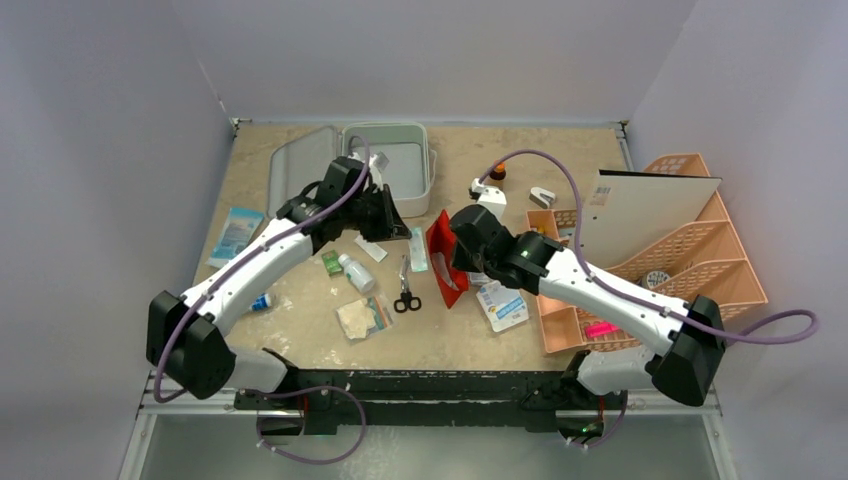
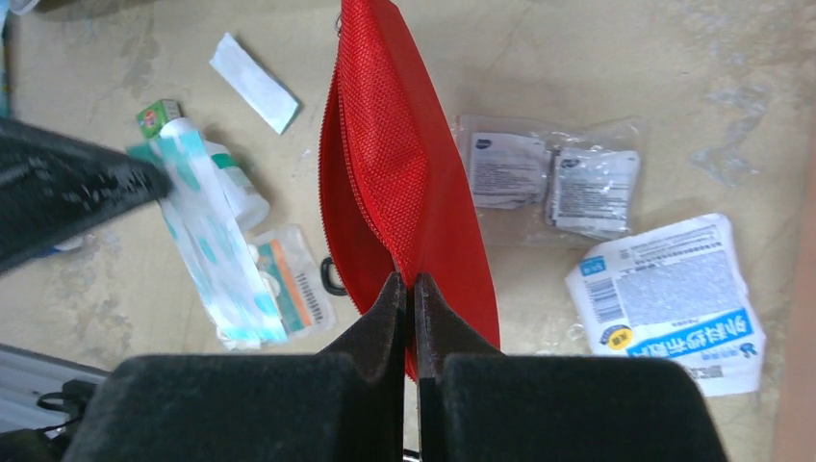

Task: Organize the medicine kit
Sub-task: Place the medical item at the medicine pouch.

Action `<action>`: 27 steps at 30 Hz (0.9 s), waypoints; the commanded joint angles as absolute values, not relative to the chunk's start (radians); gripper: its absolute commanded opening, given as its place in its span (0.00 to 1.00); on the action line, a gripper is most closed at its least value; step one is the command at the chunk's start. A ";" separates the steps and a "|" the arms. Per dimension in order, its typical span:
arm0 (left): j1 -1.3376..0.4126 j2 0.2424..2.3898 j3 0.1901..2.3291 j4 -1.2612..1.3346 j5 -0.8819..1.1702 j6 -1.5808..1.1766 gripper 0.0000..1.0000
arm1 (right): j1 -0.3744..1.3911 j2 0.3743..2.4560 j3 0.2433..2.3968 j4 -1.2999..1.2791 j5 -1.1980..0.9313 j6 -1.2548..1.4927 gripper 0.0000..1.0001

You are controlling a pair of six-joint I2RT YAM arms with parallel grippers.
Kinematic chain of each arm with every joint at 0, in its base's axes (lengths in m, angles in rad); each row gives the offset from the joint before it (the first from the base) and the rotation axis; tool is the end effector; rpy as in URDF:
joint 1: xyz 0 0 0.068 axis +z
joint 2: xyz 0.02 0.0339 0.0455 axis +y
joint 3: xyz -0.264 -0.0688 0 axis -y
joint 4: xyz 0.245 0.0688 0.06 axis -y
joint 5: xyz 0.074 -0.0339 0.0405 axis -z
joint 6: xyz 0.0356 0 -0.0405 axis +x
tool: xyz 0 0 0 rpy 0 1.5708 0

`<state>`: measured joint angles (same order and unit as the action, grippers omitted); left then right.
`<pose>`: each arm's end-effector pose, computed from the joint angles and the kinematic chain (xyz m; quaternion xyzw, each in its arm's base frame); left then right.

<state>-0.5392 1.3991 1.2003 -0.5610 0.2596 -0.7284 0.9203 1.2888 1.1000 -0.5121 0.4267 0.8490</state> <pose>0.2575 -0.1647 0.3094 -0.0352 0.9119 -0.3275 0.2447 0.1811 0.2137 0.3114 0.0576 0.8889 0.1970 0.4095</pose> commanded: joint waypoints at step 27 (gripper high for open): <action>-0.546 1.482 1.113 -0.365 0.295 -0.906 0.02 | 0.926 1.345 1.159 -0.417 0.326 0.929 0.00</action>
